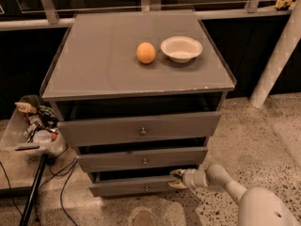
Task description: Open bottom drawer
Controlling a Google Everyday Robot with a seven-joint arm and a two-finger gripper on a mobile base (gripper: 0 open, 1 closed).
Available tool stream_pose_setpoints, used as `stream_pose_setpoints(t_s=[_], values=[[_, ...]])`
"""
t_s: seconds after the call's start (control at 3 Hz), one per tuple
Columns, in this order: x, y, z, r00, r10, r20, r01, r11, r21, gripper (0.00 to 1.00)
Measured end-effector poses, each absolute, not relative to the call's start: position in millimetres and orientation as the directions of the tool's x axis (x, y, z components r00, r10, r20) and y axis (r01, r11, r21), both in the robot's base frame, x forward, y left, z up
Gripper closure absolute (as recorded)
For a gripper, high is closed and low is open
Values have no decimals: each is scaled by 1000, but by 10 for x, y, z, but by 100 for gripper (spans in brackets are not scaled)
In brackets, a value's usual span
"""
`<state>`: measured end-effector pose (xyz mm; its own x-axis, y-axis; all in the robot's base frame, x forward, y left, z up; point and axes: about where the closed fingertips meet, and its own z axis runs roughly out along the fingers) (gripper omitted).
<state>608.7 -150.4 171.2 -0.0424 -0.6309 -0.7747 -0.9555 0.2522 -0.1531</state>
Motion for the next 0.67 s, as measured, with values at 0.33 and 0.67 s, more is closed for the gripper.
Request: stream_pose_setpoints(t_s=[0.33,0.67], values=[[6086,-1508,1793,-42,-631,-775,-955,252,-153,100],[6085,-1510,1801,-42,-631,-775,-955,252,-153,100]])
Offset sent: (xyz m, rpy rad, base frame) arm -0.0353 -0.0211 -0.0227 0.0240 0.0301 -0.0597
